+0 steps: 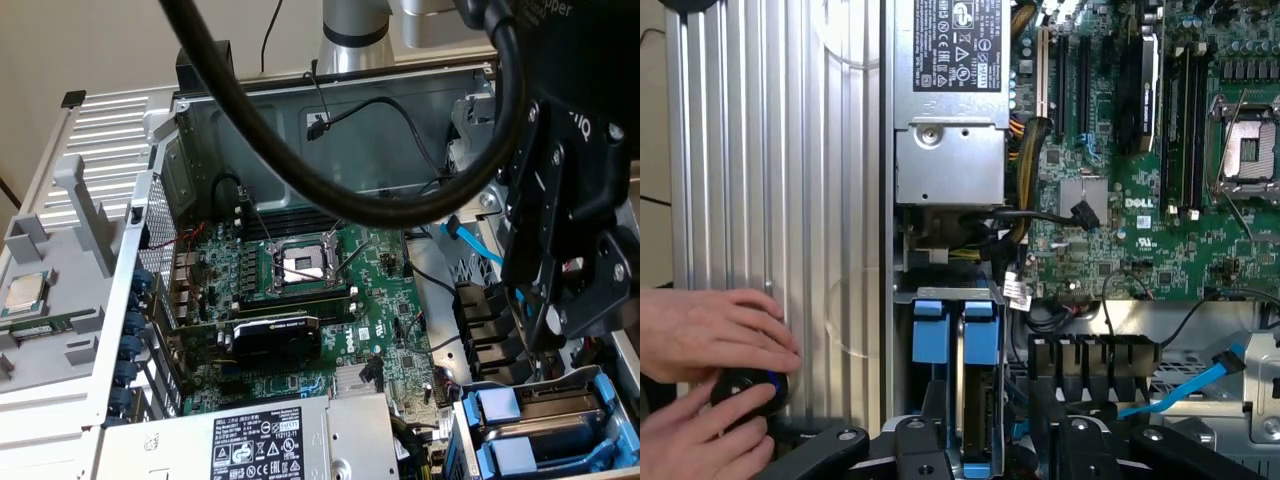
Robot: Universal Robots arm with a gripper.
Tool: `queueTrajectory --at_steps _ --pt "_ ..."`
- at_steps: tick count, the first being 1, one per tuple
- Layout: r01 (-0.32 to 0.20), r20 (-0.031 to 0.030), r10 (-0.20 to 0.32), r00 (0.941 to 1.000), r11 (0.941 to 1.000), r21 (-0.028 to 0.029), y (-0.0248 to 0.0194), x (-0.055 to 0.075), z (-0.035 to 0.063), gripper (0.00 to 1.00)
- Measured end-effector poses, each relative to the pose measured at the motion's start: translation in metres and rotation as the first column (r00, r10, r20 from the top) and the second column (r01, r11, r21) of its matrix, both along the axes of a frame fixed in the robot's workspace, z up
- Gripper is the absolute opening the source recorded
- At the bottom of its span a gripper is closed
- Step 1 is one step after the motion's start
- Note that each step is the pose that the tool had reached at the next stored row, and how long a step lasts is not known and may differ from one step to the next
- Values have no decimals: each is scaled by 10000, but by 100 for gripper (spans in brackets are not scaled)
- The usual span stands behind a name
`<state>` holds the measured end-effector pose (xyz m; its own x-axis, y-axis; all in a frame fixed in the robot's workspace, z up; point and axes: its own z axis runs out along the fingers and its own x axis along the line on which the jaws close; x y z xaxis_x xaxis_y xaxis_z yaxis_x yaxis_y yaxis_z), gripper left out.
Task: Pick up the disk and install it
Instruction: 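Insert the disk into the insertion slot, then insert the first disk wire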
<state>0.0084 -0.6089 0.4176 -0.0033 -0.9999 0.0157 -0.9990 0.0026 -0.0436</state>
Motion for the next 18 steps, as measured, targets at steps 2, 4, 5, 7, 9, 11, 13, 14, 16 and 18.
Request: queueTrajectory --at_steps 2,4,5,7,9,11,13,14,16,18 --pt "0 -12 0 10000 10000 -1 0 17 0 45" --pt "-1 -49 1 10000 10000 2 10 32 -1 45" --pt "1 -51 -1 10000 10000 1 29 32 -2 45" --pt "-1 -51 1 10000 10000 -14 80 33 -1 45" --pt "-1 -47 1 10000 10000 -47 135 33 0 45" --pt "0 -23 0 10000 10000 -86 181 35 0 45" --pt "1 34 -1 10000 9999 -115 223 39 0 45" --pt "4 85 -3 10000 9999 -123 244 42 0 45" --pt "23 208 -20 9998 9999 -130 279 50 0 45" --pt "57 301 -53 9995 9999 -129 298 57 -1 45"
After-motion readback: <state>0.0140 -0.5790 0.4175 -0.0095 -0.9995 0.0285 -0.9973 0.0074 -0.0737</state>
